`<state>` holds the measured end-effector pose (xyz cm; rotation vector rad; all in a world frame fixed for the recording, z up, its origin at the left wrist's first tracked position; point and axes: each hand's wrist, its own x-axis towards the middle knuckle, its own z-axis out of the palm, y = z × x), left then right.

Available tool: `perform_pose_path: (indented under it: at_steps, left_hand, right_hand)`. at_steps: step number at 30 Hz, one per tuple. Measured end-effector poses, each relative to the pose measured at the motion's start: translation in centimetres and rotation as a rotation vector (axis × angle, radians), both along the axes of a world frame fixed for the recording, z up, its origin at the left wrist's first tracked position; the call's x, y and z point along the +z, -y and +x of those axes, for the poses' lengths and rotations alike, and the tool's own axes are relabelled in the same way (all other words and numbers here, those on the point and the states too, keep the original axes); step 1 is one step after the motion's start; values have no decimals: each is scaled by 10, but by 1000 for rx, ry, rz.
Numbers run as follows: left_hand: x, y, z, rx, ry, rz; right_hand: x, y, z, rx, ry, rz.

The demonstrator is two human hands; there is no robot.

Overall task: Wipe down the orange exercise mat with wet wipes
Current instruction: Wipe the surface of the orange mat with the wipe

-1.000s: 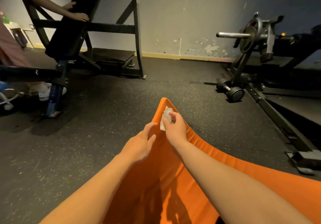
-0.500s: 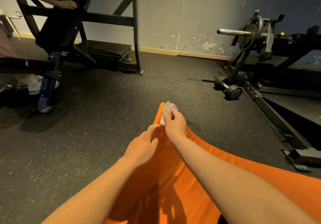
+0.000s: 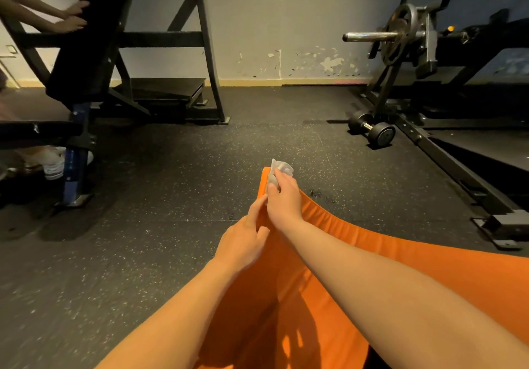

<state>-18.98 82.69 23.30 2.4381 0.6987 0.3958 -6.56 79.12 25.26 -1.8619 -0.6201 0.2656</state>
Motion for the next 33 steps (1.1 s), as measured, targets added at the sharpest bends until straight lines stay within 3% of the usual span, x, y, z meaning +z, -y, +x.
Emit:
perform_pose_path:
  at_steps: [7,14,19,23,26,30,33]
  left_hand:
    - [-1,3,-4,-8,-9,3]
    - [2,5,-5,-35,17,11]
    - [-2,4,-7,-17,-25,-8]
    - [2,5,-5,-31,-12,-20]
    - [3,6,-5,-40,-27,-23]
    - [2,11,-6,-55,-21,-14]
    - [2,12,-4,-51,-16,0]
  right_hand:
    - [-15,12,-6,-65,-138,-7]
    - [-4,6,-3,-29,10,37]
    - [-20,20,0,-51,-159,12]
    - [-4,9,-1,-8,48,65]
    - [0,7,-1,20,94,8]
    - [-17,17,3,-41,-13,-72]
    - [-18,22,1,-76,-157,-18]
